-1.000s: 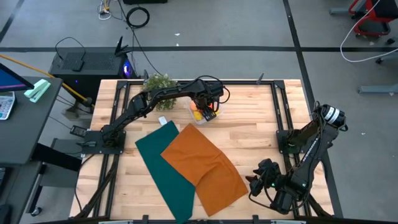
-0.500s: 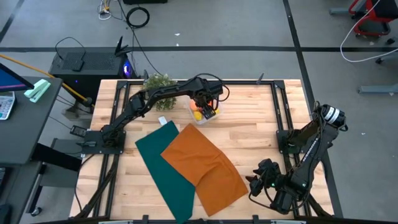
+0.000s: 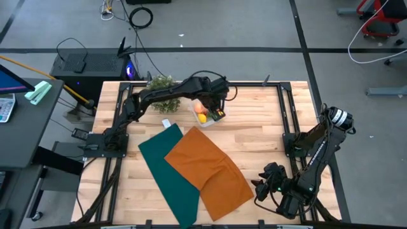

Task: Pick and placing Produce into tupperware
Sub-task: Return to Home Position

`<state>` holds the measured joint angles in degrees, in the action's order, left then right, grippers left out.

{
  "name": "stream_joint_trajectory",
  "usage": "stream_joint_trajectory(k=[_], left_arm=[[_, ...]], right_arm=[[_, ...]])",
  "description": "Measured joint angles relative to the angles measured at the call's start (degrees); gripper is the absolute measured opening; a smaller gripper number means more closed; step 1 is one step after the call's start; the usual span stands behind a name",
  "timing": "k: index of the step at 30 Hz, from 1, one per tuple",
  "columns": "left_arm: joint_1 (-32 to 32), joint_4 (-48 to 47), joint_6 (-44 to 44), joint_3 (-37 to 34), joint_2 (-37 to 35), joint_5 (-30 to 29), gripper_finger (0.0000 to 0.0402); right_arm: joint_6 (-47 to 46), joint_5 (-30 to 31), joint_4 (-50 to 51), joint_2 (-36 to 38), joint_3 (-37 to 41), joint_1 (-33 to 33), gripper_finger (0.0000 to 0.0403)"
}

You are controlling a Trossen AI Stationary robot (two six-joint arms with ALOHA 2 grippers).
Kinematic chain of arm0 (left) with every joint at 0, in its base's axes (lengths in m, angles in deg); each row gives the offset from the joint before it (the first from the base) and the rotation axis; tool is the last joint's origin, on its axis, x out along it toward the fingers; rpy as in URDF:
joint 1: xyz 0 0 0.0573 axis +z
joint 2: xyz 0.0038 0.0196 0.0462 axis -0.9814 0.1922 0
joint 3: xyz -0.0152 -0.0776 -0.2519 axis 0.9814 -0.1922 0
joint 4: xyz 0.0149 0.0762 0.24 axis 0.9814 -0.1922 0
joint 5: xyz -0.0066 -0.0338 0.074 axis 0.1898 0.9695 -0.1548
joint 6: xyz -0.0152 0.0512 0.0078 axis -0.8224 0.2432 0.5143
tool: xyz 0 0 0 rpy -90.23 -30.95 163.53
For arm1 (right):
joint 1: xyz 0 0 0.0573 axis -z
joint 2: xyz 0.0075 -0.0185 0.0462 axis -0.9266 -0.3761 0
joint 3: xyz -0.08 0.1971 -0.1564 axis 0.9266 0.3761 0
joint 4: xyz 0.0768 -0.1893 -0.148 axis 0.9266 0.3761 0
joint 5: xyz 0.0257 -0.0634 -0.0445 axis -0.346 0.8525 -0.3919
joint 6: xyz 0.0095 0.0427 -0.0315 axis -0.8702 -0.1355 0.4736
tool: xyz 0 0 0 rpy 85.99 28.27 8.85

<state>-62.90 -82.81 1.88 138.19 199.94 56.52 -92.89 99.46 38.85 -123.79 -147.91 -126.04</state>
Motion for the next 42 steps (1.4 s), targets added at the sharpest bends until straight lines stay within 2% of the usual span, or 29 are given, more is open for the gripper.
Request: stream_joint_trajectory(k=[1, 6, 10, 15, 18, 22, 26, 27, 32, 37, 40, 42], left_arm=[[-0.8, 2.1, -1.0, 0.0, -0.3, 0.8, 0.0015], [-5.6, 16.1, -4.5, 0.0, -1.9, 5.1, 0.0006], [-9.6, 25.3, -5.1, 0.0, -4.2, 5.3, 0.0005], [-14.4, 32.7, -2.7, 0.0, -9.0, 4.9, 0.0004], [-17.7, 39.5, -0.4, 0.0, -12.1, 6.0, 0.0003], [-21.3, 47.5, 3.1, 0.0, -15.0, 14.2, 0.0002], [-23.9, 50.8, 3.2, 0.0, -17.7, 14.8, 0.0002], [-24.5, 50.9, 3.3, 0.0, -18.1, 14.8, 0.0002], [-28.3, 56.8, 4.4, 0.0, -18.5, 17.5, 0.0001], [-32.7, 61.1, 9.4, -0.4, -18.7, 17.8, 0.0001], [-34.4, 67.6, 9.8, -4.4, -18.7, 16.2, 0.0001], [-34.9, 75.7, 8.6, -9.0, -18.7, 15.9, 0.0001]], right_arm=[[0.0, 0.0, 0.0, 0.0, 0.0, 0.0, 0.0224], [0.0, 0.0, 0.2, 0.0, 0.0, -0.5, 0.0224], [-0.3, 0.2, 0.5, 0.0, 0.0, -1.9, 0.0220], [-0.6, 2.6, 0.7, 0.0, 0.0, -4.3, 0.0191], [-0.6, 4.6, 0.7, 0.0, 0.0, -5.1, 0.0160], [0.2, 7.4, 1.1, 0.2, 0.0, -5.6, 0.0096], [4.2, 9.3, 1.4, 2.3, 0.0, -5.4, 0.0019], [5.6, 10.3, 1.5, 3.0, 0.0, -5.3, 0.0010], [10.9, 16.6, 3.0, 8.1, 0.0, -3.3, 0.0005], [15.2, 23.1, 6.0, 14.1, 0.0, -2.3, 0.0001], [15.5, 26.0, 9.3, 17.7, 0.0, -2.3, 0.0001], [15.6, 26.8, 11.0, 19.9, 0.0, -2.3, 0.0000]])
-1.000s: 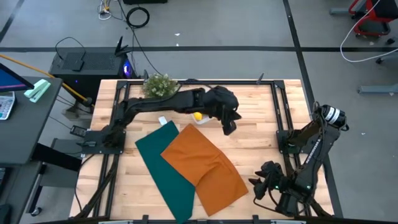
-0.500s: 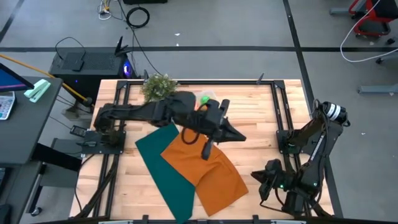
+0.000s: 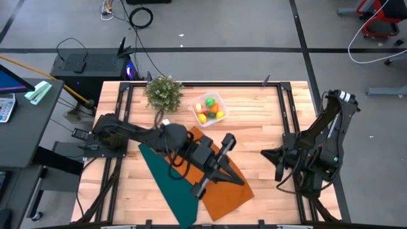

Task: Pick and placing Produce into tupperware
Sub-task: Return to Home Position

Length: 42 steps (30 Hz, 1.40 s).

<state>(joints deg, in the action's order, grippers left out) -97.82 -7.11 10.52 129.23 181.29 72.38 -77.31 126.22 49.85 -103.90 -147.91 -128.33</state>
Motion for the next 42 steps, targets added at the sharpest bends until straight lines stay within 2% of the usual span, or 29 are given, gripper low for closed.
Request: stream_joint_trajectory(k=[6, 12, 17, 21, 26, 35, 42], left_arm=[[1.6, 29.7, -7.5, -19.7, -0.3, -0.9, 0.0000], [3.0, 46.9, -10.1, -40.7, -5.5, -13.1, 0.0000], [4.6, 59.2, -10.3, -56.5, -13.0, -15.6, 0.0000], [7.2, 57.7, -12.5, -66.7, -20.0, -16.0, 0.0000], [10.6, 58.0, -14.5, -76.3, -28.1, -15.9, 0.0000], [17.4, 57.8, -17.8, -88.9, -38.8, -11.7, 0.0001], [23.5, 57.8, -23.7, -95.9, -43.7, -6.2, 0.0003]], right_arm=[[2.4, 0.0, 1.0, 4.7, 0.0, 0.0, 0.0000], [2.5, 0.0, 1.0, 5.5, 0.0, 0.0, 0.0000], [2.0, 0.0, 2.7, 5.7, 0.0, 0.0, 0.0000], [-0.1, 1.1, 5.1, 6.8, 0.1, 0.0, 0.0000], [-3.4, 3.5, 5.3, 10.0, 3.6, 0.0, 0.0000], [-15.3, 5.0, 3.7, 16.0, 15.5, 0.2, 0.0000], [-16.6, 8.8, 3.6, 18.7, 17.5, 2.7, 0.0000]])
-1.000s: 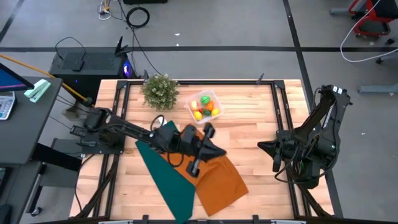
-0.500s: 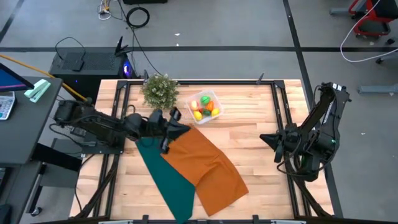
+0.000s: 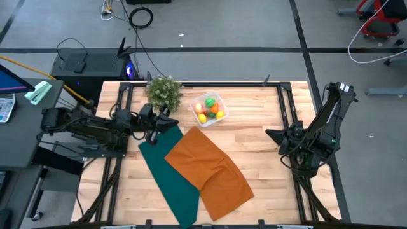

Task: Pick and placing Produce into tupperware
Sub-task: Return to Home Position

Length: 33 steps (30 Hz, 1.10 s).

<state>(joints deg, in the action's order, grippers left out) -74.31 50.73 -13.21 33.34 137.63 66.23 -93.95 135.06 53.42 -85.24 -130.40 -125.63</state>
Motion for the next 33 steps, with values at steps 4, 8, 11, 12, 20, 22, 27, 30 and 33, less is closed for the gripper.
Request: stream_joint_trajectory(k=[4, 8, 11, 12, 20, 22, 27, 30, 33], left_arm=[[3.0, -0.1, -2.5, -2.4, -1.7, 1.8, 0.0002], [5.8, 0.1, -2.6, -3.1, -2.2, 3.5, 0.0004], [8.2, 0.0, -2.5, -4.0, -2.2, 4.7, 0.0002], [8.9, 0.1, -2.5, -4.5, -2.2, 4.7, 0.0002], [14.1, 4.3, -4.0, -6.5, -2.5, 3.9, 0.0002], [13.8, 4.8, -3.5, -6.5, -3.3, 2.7, 0.0002], [10.1, 4.6, 2.5, -6.5, -8.4, -2.7, 0.0001], [7.9, 3.6, 7.1, -6.5, -12.8, -5.7, 0.0001], [7.0, -1.3, 9.3, -6.5, -17.5, -6.8, 0.0001]], right_arm=[[2.0, 0.2, 0.0, 2.1, 0.0, 1.1, 0.0000], [4.5, 0.1, 0.0, 4.1, 0.0, 2.0, 0.0000], [7.0, 0.1, 0.0, 5.3, 0.0, 3.0, 0.0000], [7.8, 0.1, 0.1, 5.7, 0.0, 3.3, 0.0000], [10.0, -0.2, 0.0, 7.9, 0.0, 4.8, 0.0000], [10.2, -1.3, 0.0, 7.9, 0.0, 4.8, 0.0000], [10.9, -3.2, 0.0, 7.9, 0.0, 4.8, 0.0000], [10.9, -3.4, 0.0, 7.9, 0.0, 4.8, 0.0000], [10.9, -3.4, 0.0, 7.8, 0.0, 4.8, 0.0000]])
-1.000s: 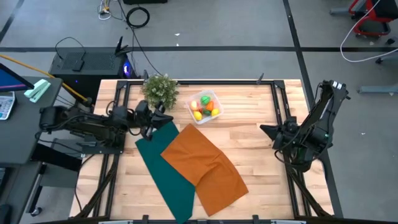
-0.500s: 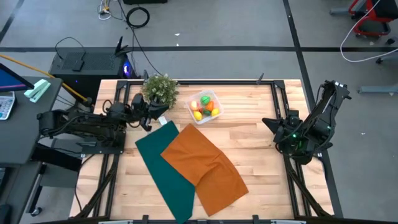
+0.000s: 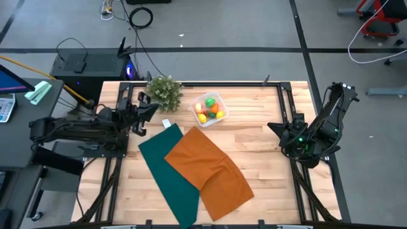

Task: Pick and placing Produce into tupperware
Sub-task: Return to Home Position

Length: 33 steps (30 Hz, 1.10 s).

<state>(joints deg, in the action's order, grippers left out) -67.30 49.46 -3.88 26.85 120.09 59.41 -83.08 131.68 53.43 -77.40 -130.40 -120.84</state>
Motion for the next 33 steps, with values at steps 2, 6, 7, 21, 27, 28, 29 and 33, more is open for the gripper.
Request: stream_joint_trajectory(k=[2, 6, 7, 21, 27, 28, 29, 33], left_arm=[[0.0, -3.9, 0.3, 0.0, -3.6, -0.2, 0.0001], [0.1, -12.4, 1.0, 0.0, -11.3, -0.2, 0.0001], [0.2, -14.8, 1.3, 0.0, -13.3, -0.2, 0.0001], [0.1, -33.4, 6.5, 0.0, -33.4, -2.7, 0.0000], [0.2, -41.0, 8.5, 0.0, -39.9, -2.7, 0.0000], [0.2, -42.2, 8.8, 0.0, -41.0, -2.8, 0.0000], [0.2, -43.0, 8.8, 0.0, -41.9, -3.0, 0.0000], [0.2, -46.9, 8.9, 0.0, -45.2, -3.9, 0.0000]], right_arm=[[-0.6, 0.0, 0.0, 0.0, 0.0, 0.0, 0.0000], [-2.4, 0.0, 0.0, -0.1, 0.0, 0.6, 0.0000], [-2.7, 0.0, 0.0, -0.1, 0.0, 1.0, 0.0000], [-2.8, -0.1, -2.0, -0.1, 0.0, 8.2, 0.0000], [-2.8, -0.7, -3.2, -0.1, 0.0, 8.3, 0.0000], [-2.9, -0.9, -3.3, -0.1, 0.0, 8.3, 0.0000], [-2.9, -1.1, -3.3, -0.2, 0.0, 8.3, 0.0000], [-2.9, -1.2, -4.0, -0.2, 0.0, 8.5, 0.0000]])
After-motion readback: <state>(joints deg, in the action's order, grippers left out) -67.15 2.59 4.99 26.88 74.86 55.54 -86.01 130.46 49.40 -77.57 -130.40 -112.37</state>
